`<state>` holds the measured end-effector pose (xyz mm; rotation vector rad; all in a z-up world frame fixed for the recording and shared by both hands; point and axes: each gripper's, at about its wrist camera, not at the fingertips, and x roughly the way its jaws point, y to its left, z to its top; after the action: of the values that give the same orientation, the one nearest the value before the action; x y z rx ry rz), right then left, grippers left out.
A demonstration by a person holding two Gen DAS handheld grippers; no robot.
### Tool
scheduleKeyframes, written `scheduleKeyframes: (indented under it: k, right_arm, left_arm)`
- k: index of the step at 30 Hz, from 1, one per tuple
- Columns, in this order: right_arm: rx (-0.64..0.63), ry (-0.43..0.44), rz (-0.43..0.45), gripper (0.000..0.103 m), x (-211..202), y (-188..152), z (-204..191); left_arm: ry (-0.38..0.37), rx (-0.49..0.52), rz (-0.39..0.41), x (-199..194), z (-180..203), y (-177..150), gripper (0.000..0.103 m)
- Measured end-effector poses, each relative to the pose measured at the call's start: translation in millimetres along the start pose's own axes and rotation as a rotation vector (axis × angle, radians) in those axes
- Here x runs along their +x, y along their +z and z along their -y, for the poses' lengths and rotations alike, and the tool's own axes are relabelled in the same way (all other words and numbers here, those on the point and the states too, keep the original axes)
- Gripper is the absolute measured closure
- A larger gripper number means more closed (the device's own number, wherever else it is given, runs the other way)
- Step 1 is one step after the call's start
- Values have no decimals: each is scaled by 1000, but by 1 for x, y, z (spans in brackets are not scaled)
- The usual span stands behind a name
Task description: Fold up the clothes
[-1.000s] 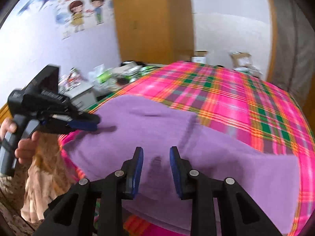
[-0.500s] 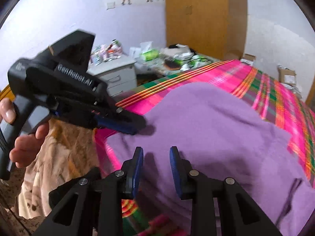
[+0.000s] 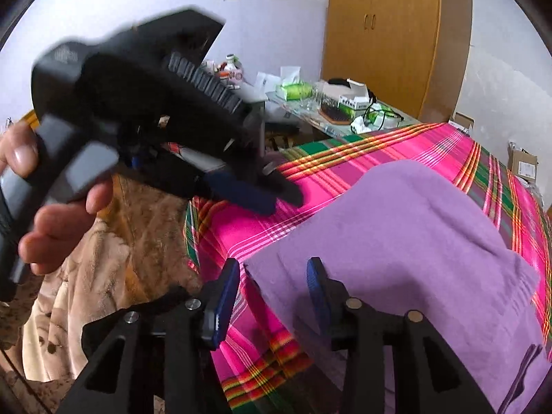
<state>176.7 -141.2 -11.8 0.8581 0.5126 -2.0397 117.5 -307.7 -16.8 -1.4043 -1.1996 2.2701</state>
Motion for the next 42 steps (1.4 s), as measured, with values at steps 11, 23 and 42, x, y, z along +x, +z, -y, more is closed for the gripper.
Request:
scheduleKeyframes:
  k: [11, 23, 42]
  right_arm:
    - [23, -53, 6, 67, 3, -4, 0]
    - [36, 4, 8, 92, -6, -5, 7]
    - [112, -22, 243, 94, -90, -9, 27]
  left_arm:
    - [-18, 66, -112, 58, 28, 56, 60]
    - [-64, 88, -196, 105, 47, 104, 60]
    - [-70, 161, -83, 77, 123, 93, 87]
